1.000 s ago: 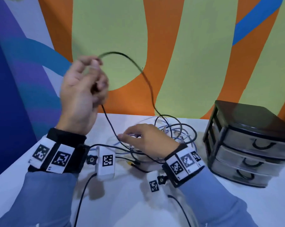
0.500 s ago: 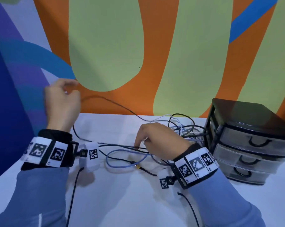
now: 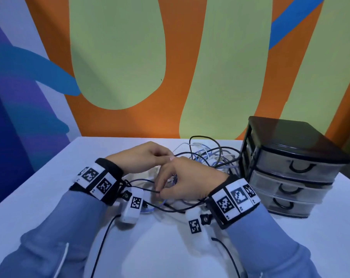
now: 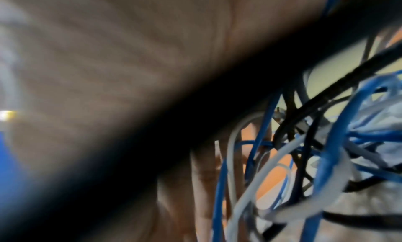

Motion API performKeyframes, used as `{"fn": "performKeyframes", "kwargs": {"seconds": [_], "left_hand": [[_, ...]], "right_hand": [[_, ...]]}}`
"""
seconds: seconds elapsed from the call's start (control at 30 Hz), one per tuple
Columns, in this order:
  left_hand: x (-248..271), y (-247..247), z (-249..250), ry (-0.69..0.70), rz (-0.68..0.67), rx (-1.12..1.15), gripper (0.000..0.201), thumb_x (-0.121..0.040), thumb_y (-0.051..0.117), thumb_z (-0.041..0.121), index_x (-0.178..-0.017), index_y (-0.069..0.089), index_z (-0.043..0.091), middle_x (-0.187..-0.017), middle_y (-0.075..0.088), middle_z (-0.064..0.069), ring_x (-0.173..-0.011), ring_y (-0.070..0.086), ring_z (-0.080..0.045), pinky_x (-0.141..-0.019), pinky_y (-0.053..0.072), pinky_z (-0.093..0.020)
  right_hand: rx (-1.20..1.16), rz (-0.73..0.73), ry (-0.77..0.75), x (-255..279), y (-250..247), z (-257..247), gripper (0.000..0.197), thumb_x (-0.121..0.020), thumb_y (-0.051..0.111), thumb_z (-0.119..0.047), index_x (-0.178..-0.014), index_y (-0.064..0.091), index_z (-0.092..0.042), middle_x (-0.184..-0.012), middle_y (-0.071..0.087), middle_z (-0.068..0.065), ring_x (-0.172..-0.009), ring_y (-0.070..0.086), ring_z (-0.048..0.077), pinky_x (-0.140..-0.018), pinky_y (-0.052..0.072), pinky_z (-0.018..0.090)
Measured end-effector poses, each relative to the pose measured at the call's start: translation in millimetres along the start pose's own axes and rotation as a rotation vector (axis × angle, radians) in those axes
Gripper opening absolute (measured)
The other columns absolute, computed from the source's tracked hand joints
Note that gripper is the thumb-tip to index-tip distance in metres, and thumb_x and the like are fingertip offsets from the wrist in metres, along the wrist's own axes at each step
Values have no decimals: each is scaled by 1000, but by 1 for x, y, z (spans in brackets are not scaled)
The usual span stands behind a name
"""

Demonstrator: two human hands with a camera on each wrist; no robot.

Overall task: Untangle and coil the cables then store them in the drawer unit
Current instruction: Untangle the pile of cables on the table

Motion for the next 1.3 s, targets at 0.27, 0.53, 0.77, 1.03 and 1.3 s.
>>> {"fn": "performKeyframes", "kwargs": {"seconds": [0.27,0.53,0.77,1.03,1.3], "left_hand": [[43,-92,-6,71,1027,238,22,-104,67,23,-83,75,24,-87,73,18,-74,59,11,-76,43,-22],[118,-154,-55,74,1734,522,18,-96,55,38,-78,57,35,-77,55,7,-66,48,-15,-57,53,-45],[146,-203,-164,18,1890,822,22,-70,59,48,-72,55,27,-76,63,7,-68,55,-20,-66,38,-35],[147,-238,-259,-209,1950,750,25,-73,58,52,-74,46,30,-75,62,7,-64,51,-21,-57,37,-41],[135,-167,-101,-455,1545,262,52,-94,48,38,-133,65,8,-99,57,-5,-121,59,-41,-108,47,-52]], "right_hand": [[120,148,19,6,-21,15,3,-79,80,-33,-80,77,-34,-88,71,-17,-85,62,1,-82,56,35],[245,222,139,15,-35,33,13,-76,77,-23,-72,71,-33,-83,72,-14,-86,66,8,-80,53,28],[182,448,119,16,-54,40,8,-94,69,-39,-87,70,-38,-75,64,-14,-78,59,3,-74,51,34],[219,350,150,21,-56,44,18,-104,52,-45,-99,65,-34,-99,73,-14,-98,63,11,-79,46,32],[313,410,111,20,-58,40,19,-103,54,-48,-98,70,-39,-93,55,-15,-91,44,5,-84,33,35]]}}
Point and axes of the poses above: each hand's wrist, its own x-axis away from the middle knuckle, its own y-axis out of the palm, z = x × y, the point moved 6 cm from there along -x, towards the middle knuckle
